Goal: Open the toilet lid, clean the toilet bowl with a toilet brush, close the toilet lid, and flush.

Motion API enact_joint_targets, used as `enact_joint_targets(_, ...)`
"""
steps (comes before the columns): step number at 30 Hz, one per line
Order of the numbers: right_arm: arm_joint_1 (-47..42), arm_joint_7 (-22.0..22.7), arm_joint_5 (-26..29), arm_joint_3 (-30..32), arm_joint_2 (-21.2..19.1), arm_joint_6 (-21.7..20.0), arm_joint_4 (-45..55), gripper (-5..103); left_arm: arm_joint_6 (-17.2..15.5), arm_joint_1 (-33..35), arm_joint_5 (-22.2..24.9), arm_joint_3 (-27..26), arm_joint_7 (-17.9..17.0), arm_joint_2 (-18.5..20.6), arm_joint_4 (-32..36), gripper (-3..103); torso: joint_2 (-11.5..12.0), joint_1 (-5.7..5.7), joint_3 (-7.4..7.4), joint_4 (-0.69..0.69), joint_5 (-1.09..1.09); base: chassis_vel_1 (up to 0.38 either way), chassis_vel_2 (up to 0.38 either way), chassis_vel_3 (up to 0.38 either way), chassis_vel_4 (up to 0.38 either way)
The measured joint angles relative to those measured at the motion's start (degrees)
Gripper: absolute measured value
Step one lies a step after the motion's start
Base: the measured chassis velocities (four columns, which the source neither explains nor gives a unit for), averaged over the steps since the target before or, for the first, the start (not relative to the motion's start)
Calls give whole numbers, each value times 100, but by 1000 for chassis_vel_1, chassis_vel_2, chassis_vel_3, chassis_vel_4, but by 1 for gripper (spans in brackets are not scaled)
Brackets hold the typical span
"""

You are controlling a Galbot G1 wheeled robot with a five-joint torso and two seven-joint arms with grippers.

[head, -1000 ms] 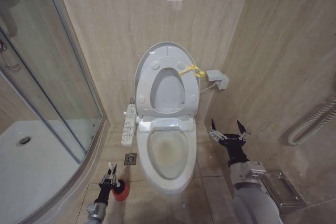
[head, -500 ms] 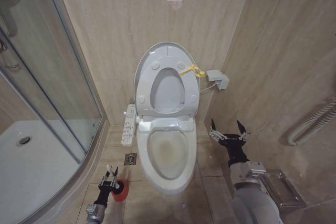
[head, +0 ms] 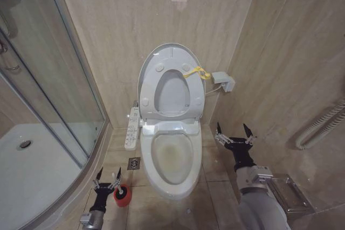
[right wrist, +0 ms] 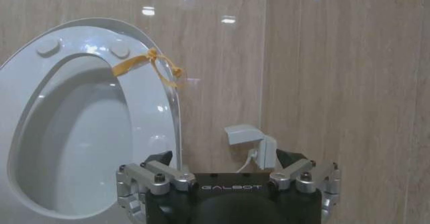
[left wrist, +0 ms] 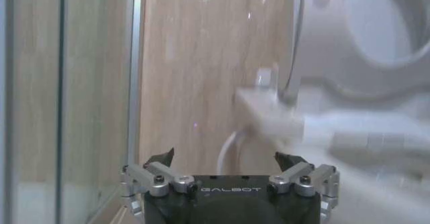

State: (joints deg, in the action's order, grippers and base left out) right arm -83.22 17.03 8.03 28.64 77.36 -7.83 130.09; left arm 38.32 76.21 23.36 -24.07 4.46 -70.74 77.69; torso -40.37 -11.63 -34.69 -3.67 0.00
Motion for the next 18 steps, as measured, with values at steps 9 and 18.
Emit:
enact_joint_targets(9, 0, 0, 0, 0, 0, 0, 0, 100, -826, 722, -110, -503, -302, 74, 2004, 100, 0, 0, 0, -1, 0, 0, 0, 0, 0)
enact_joint_targets(18, 0, 0, 0, 0, 0, 0, 0, 100, -1733, 1647, 122, -1205, -768, 105, 3827, 100, -1, 1, 0, 1, -1, 0, 0, 0, 0)
